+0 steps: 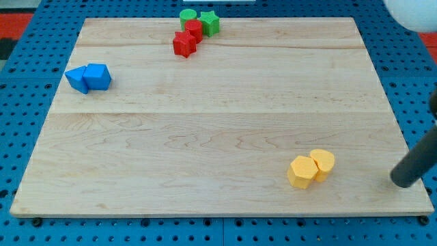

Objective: Move the yellow heart towards center

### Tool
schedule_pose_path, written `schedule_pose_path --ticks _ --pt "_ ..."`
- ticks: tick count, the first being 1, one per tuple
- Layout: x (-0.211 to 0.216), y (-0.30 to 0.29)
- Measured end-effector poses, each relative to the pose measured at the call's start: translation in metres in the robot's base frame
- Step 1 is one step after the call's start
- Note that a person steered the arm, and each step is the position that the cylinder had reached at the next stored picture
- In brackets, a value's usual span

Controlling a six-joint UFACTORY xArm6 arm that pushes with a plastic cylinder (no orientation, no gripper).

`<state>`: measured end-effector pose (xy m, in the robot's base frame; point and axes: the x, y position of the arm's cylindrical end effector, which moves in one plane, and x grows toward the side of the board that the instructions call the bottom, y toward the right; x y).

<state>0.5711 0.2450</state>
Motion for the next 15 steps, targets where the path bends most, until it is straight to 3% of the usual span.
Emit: schedule_pose_path --ticks 2,4,7,8,10,11,12,15 --pt "-0.01 -0.081" --pt "-0.022 -0.116" --pt "-0.144 -0.248" --pt "-0.167 -0.271" --pt "-0.168 -0.243" --pt "-0.185 -0.229" --pt "-0.232 -0.229" --pt "-0.202 -0.248"
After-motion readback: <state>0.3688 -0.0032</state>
